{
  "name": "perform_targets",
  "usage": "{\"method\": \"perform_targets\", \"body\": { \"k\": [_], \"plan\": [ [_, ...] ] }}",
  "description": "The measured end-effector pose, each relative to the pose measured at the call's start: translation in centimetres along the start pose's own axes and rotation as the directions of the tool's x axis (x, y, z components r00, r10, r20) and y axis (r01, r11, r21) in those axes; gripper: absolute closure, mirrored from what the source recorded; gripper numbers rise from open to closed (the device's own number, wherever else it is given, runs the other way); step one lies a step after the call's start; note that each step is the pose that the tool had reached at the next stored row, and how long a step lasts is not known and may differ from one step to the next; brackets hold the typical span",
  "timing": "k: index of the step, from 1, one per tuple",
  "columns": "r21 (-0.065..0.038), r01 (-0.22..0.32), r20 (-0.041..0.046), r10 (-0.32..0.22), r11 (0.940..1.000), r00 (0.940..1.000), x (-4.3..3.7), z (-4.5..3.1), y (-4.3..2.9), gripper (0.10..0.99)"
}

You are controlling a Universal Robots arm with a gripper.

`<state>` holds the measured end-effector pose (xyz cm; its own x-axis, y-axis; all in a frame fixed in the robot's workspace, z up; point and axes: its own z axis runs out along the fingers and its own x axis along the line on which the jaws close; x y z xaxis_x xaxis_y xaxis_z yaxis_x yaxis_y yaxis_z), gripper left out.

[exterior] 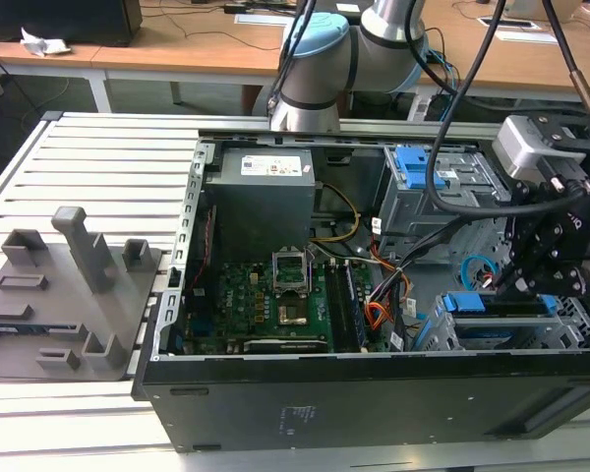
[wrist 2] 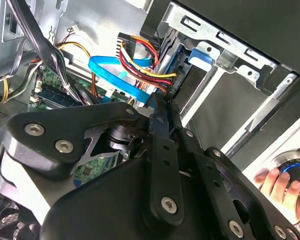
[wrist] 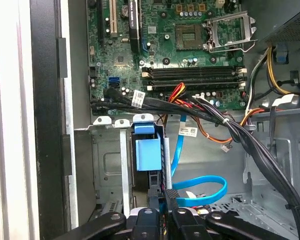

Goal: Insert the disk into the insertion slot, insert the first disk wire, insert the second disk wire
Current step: 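Insert the second disk wire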

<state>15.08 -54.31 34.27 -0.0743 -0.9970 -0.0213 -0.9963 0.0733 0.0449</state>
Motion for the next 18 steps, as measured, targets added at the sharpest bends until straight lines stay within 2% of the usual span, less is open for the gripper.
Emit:
{"method": "perform_targets", "body": {
  "k": [13, 15, 16, 18],
  "plan": [
    [0.0, 0.001, -0.0005, -0.001, 1.0, 1.0, 0.03, 0.66, -0.03, 0.922],
    [0.0, 0.001, 0.0009, -0.001, 1.0, 1.0, 0.03, 0.75, -0.04, 0.914],
    [0.0, 0.001, 0.0003, -0.001, 1.0, 1.0, 0.03, 0.73, -0.04, 0.851],
    [0.0, 0.001, 0.0005, -0.001, 1.0, 1.0, 0.03, 0.48, -0.03, 0.851]
  ]
}}
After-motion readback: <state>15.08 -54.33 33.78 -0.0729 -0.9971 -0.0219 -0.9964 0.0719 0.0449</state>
